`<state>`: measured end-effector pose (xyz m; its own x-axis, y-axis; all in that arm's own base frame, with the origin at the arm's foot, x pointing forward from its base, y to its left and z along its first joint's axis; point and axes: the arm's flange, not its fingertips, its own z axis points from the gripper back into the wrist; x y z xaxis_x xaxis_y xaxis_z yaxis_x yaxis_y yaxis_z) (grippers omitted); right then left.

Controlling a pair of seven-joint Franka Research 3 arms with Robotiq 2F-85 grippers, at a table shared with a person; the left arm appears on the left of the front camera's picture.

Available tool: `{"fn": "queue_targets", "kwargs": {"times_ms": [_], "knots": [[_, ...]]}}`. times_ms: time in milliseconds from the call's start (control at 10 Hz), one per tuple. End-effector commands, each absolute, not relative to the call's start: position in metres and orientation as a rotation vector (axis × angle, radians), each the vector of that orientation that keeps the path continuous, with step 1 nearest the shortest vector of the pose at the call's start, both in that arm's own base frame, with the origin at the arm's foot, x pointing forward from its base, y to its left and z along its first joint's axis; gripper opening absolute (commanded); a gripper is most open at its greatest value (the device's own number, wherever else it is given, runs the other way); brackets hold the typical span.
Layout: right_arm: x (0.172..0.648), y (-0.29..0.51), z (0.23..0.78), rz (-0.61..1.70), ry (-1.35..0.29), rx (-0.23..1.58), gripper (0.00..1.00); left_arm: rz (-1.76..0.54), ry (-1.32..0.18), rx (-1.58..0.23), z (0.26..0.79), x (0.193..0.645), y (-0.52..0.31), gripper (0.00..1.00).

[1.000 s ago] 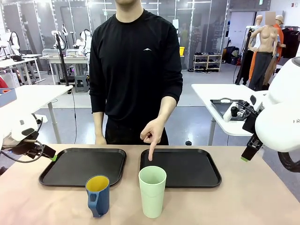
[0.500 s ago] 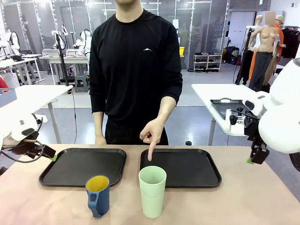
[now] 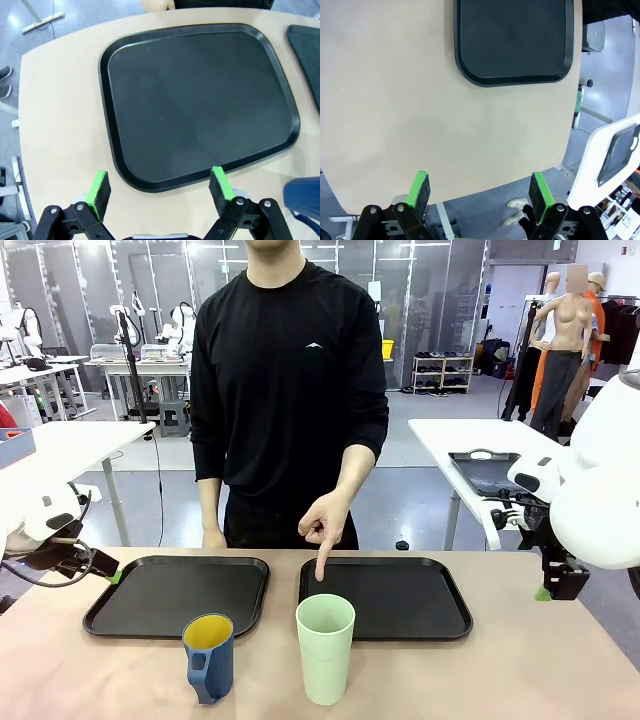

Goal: Sort and store the cups by type.
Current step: Pick up the Reusable plastic cup.

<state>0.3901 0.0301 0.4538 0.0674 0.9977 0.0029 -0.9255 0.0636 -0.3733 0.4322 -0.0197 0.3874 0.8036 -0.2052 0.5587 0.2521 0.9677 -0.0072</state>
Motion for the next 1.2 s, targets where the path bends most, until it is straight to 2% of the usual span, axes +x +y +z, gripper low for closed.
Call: {"fn": "queue_targets", "kwargs": {"times_ms": [0, 300, 400, 700, 900, 1100], "knots": [[0.39, 0.03, 0.455, 1.477, -0.295, -0.305, 1.0, -0.245, -0.591, -0.083, 0.388, 0.432, -0.02, 1.0], [0.39, 0.031, 0.455, 1.482, -0.29, -0.309, 1.0, -0.245, -0.591, -0.083, 0.388, 0.432, -0.02, 1.0], [0.398, 0.038, 0.436, 1.568, -0.303, -0.208, 1.0, -0.245, -0.591, -0.083, 0.388, 0.432, -0.02, 1.0], [0.4, 0.057, 0.396, 1.633, -0.292, -0.11, 1.0, -0.245, -0.591, -0.083, 0.388, 0.432, -0.02, 1.0], [0.396, 0.072, 0.37, 1.613, -0.36, 0.052, 1.0, -0.245, -0.591, -0.083, 0.388, 0.432, -0.02, 1.0], [0.39, 0.084, 0.347, 1.573, -0.498, 0.25, 1.0, -0.245, -0.591, -0.083, 0.388, 0.432, -0.02, 1.0]]}}
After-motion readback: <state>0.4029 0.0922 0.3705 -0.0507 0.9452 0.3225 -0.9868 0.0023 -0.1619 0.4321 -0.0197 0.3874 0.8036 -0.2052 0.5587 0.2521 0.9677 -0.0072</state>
